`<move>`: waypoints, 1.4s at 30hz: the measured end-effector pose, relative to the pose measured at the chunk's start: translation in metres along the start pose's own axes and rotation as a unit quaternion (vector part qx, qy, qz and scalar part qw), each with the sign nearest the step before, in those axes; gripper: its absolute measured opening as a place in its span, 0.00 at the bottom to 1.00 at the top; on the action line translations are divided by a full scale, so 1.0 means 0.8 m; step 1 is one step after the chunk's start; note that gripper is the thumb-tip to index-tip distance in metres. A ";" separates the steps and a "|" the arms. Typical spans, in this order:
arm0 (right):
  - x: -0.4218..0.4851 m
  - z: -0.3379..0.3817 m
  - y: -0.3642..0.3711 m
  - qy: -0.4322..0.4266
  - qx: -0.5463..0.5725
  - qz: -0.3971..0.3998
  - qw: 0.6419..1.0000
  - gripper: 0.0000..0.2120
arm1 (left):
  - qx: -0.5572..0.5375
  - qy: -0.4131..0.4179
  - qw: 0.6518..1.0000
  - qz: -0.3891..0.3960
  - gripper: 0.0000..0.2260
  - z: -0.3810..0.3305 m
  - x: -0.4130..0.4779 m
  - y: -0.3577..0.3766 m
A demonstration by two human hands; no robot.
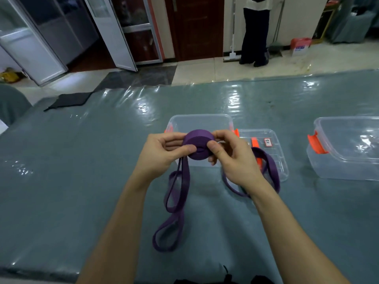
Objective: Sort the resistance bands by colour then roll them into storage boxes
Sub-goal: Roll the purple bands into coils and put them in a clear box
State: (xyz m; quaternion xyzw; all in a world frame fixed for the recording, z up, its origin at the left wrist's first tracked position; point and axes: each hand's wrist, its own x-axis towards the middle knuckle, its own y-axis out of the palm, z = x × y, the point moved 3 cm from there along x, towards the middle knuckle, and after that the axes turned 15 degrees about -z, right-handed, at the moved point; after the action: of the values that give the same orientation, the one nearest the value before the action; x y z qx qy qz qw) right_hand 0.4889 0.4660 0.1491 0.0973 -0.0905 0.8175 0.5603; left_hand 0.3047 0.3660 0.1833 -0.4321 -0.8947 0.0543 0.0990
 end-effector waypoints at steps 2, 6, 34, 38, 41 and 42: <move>0.001 -0.002 -0.011 0.023 -0.033 0.076 0.996 0.09 | 0.060 0.015 0.998 0.034 0.15 -0.005 0.003 -0.001; 0.014 0.009 -0.023 -0.052 -0.221 0.138 0.964 0.10 | 0.281 0.130 0.938 0.158 0.12 -0.036 0.015 0.010; 0.013 0.035 -0.026 -0.025 -0.084 0.070 0.994 0.08 | 0.137 0.098 0.978 0.125 0.16 -0.060 0.014 0.007; 0.013 0.024 -0.023 0.046 0.049 0.041 0.997 0.10 | -0.051 0.027 0.998 0.030 0.14 -0.026 -0.005 0.014; 0.012 0.015 -0.017 0.076 0.120 0.026 0.990 0.11 | -0.062 0.008 0.998 0.018 0.14 -0.020 -0.006 0.012; 0.009 0.012 -0.013 0.086 0.135 0.022 0.987 0.13 | -0.037 0.007 0.999 0.024 0.15 -0.020 -0.004 0.010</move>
State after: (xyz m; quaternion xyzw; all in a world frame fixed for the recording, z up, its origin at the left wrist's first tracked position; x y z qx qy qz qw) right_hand 0.4968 0.4740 0.1605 0.0998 0.0673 0.8398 0.5294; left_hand 0.3163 0.3683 0.1973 -0.4574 -0.8847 0.0202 0.0874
